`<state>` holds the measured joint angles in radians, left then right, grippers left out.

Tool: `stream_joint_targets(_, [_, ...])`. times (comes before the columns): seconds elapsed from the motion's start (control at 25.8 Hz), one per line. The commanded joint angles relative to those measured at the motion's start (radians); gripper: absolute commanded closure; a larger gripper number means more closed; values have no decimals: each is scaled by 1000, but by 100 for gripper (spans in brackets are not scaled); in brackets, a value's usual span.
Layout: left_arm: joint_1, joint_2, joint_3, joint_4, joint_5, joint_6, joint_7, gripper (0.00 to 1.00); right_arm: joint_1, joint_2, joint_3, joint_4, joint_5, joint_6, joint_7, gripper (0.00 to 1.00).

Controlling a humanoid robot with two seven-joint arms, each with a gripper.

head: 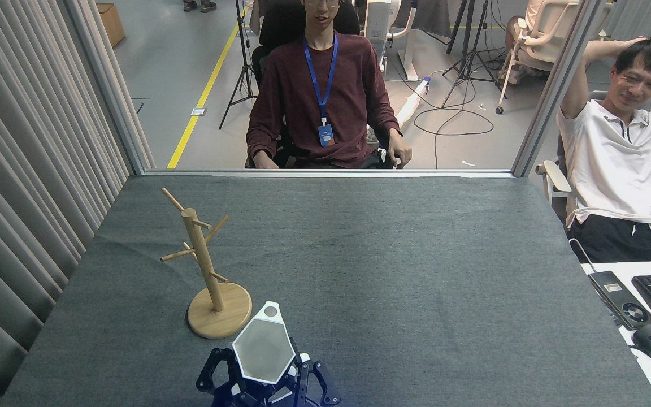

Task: Hang cup on storage rack
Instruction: 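Grasp the cup with the left gripper and release the right gripper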

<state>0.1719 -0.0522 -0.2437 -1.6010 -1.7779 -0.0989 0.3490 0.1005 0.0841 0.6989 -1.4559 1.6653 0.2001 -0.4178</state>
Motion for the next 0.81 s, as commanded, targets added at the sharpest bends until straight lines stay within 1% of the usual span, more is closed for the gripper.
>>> stream_joint_targets(0.0, [0, -2, 1, 6, -1, -4, -2, 57, -1, 0, 1, 0, 1, -100, 7, 28])
stream_joint_targets(0.04, [0, -2, 1, 7, -3, -4, -5, 66, -1, 0, 1, -1, 1, -100, 7, 28])
stream_joint_targets(0.08, [0, -2, 3, 9, -3, -4, -7, 69, -1, 0, 1, -1, 1, -100, 7, 28])
stream_joint_targets(0.19, [0, 2, 4, 13, -3, 5, -7, 70, -1, 0, -1, -4, -1, -103, 5, 26])
stream_joint_targets(0.23, [0, 2, 4, 13, -3, 8, -8, 70, -1, 0, -1, -7, -7, -103, 2, 21])
stream_joint_targets(0.27, [-2, 2, 4, 15, -3, 13, -8, 71, -1, 0, -1, -11, -12, -105, -1, 10])
stream_joint_targets(0.31, [0, 2, 4, 13, -3, 14, -8, 71, -1, 0, -1, -12, -15, -105, -3, 3])
stream_joint_targets(0.43, [3, 2, 3, 13, -5, 16, -8, 75, -1, -1, -1, -27, -13, -110, -4, 3])
stream_joint_targets(0.58, [4, 5, 4, 10, -6, 24, -8, 74, 1, -4, 1, -47, -7, -111, -10, 2])
stream_joint_targets(0.77, [3, 11, 9, 12, -5, 24, -8, 73, 33, -17, -9, -150, -4, -103, -24, 2])
